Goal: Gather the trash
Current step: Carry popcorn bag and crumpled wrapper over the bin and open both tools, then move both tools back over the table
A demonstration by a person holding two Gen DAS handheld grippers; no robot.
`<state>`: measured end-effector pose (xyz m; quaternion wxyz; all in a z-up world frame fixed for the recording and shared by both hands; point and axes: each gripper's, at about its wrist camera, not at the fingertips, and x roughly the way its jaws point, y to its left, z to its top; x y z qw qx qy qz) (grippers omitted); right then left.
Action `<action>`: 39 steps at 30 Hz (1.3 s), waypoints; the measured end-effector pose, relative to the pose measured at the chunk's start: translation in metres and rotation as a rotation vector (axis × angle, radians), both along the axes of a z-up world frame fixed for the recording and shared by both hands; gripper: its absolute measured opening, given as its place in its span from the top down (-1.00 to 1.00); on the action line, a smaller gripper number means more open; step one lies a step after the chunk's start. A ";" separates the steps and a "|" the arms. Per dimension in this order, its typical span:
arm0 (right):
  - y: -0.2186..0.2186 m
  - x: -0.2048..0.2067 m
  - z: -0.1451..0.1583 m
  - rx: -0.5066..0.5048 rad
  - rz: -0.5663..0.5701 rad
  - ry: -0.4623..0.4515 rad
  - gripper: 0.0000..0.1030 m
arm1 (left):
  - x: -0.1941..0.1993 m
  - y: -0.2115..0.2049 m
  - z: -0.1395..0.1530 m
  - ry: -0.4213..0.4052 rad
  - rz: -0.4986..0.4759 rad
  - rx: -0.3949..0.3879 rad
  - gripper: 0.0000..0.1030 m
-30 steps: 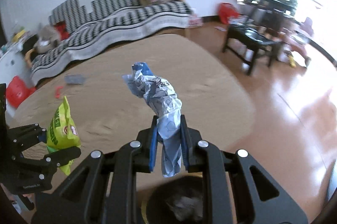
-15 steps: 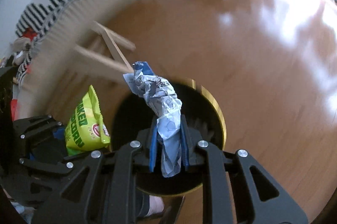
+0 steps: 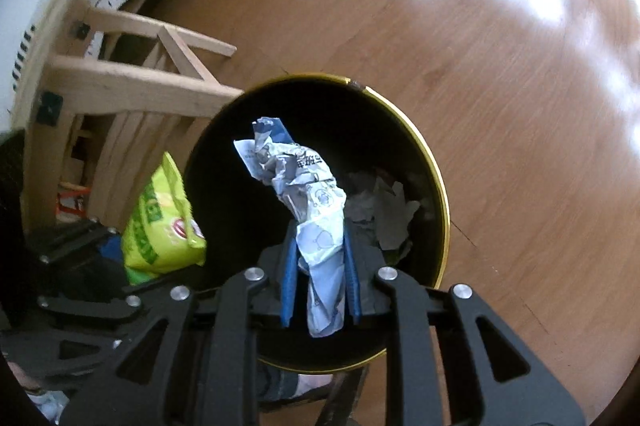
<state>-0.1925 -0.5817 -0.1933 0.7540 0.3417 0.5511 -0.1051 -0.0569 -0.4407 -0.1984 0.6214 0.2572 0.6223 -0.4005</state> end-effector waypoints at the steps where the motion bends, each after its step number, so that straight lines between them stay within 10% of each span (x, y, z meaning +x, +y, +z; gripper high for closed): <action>1: 0.000 0.002 0.003 0.005 -0.014 -0.001 0.06 | -0.001 -0.001 0.002 0.004 0.001 0.006 -0.19; 3: -0.004 0.000 0.011 0.020 -0.045 0.000 -0.81 | -0.004 -0.001 0.003 0.004 0.006 -0.004 -0.81; 4: -0.006 -0.003 0.021 0.026 -0.060 -0.037 -0.87 | -0.005 0.003 0.006 -0.012 0.008 -0.018 -0.89; 8: -0.015 -0.015 0.061 -0.087 -0.104 -0.098 -0.87 | -0.014 0.007 0.017 0.021 -0.015 -0.014 -0.89; 18: -0.016 0.004 0.155 -0.386 -0.098 -0.268 -0.87 | 0.001 0.076 0.141 -0.265 0.059 -0.250 -0.89; 27: 0.080 0.139 0.195 -0.451 0.228 -0.348 -0.87 | 0.118 0.225 0.172 -0.459 0.446 -0.121 -0.89; 39: 0.244 0.303 0.157 -0.530 0.797 -0.213 -0.87 | 0.226 0.335 0.146 -0.396 0.816 -0.026 -0.89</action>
